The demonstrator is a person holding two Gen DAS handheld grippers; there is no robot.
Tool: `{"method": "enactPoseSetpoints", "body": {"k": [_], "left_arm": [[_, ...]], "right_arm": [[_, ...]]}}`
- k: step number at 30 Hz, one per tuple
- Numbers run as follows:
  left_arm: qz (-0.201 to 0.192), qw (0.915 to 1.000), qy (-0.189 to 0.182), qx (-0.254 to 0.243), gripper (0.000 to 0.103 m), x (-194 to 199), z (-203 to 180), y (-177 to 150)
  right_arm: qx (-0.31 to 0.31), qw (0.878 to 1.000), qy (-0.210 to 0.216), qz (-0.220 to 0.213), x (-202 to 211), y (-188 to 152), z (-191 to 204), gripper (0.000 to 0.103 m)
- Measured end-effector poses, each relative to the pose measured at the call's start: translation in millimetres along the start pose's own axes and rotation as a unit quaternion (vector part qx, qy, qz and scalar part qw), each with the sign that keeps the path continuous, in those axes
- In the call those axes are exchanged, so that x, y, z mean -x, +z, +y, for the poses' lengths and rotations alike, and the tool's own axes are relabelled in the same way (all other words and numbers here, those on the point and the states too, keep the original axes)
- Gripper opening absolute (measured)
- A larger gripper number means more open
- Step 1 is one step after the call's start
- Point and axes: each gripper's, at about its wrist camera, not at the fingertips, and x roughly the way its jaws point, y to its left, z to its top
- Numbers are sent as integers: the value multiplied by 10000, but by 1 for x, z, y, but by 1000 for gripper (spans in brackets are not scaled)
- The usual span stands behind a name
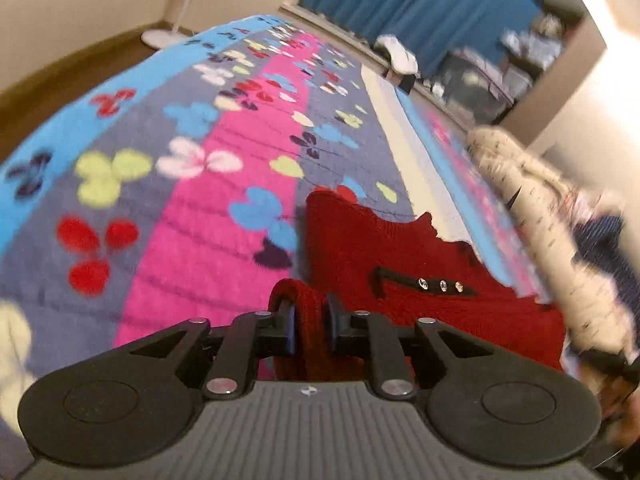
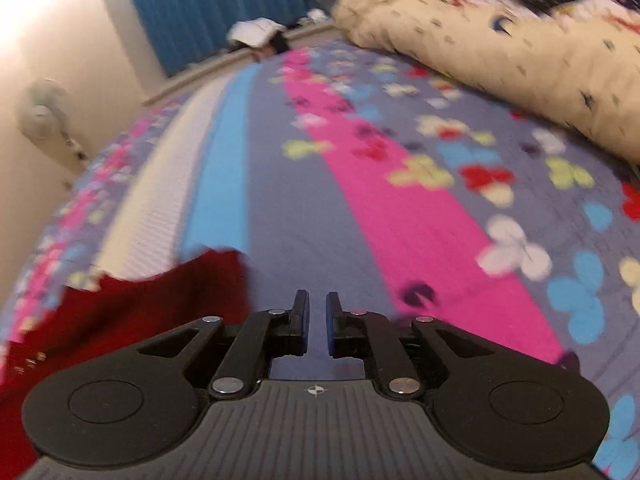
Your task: Fold small clothes
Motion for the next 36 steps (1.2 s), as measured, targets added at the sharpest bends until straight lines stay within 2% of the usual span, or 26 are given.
{"method": "enactPoseSetpoints", "body": {"k": [1,2,3,5,8,11,13,14,15,16,22,26,29,33,34,36], "left_arm": [[-61,9999,6,81,30,9,0,2],[-348,9994,-26,51,40,22,-2,3],[-683,9977,8,-15,44,36,-3,4],[-951,9954,-78,127,48,49,4,9],[-607,9975,-35,350,48,46,10,15],[-113,9992,372,-74,50,36,0,14],[213,9966,662,-449,58,29,-8,9],[342,9943,807,-601,59,27,-10,5],[445,9919,925,-746,59,23,-13,4],[513,9903,957,-870,59,18,-14,0],[397,9819,829,-1654,72,-3,-37,14],[371,9816,797,-1693,73,-21,-43,28],[398,9828,693,-1666,73,-29,-51,37],[365,9764,765,-1984,73,-38,-62,39],[363,9754,787,-2028,70,-41,-63,40],[374,9760,751,-2009,52,-44,-62,42]], "right_arm": [[-107,9999,28,-125,2,-13,-13,10],[-202,9998,58,-65,4,-26,-24,10],[-278,9987,-69,413,-1,-28,-30,12],[-349,9991,219,37,14,-28,-34,12],[-241,9984,489,-133,20,-27,-26,14],[-120,9978,652,-20,19,-31,-15,22],[-27,9976,688,-4,19,-30,-6,27],[-42,9971,766,3,17,-26,-4,30],[-52,9966,824,41,13,-23,0,38],[-23,9964,834,111,10,-22,5,44],[424,9945,893,352,-12,-14,38,48],[925,9921,688,495,-32,-10,60,50],[1079,9906,666,519,-44,-5,67,50],[1160,9901,655,431,-51,3,76,48],[1190,9902,625,368,-51,5,78,42],[1179,9909,591,257,-50,10,80,30]]}}
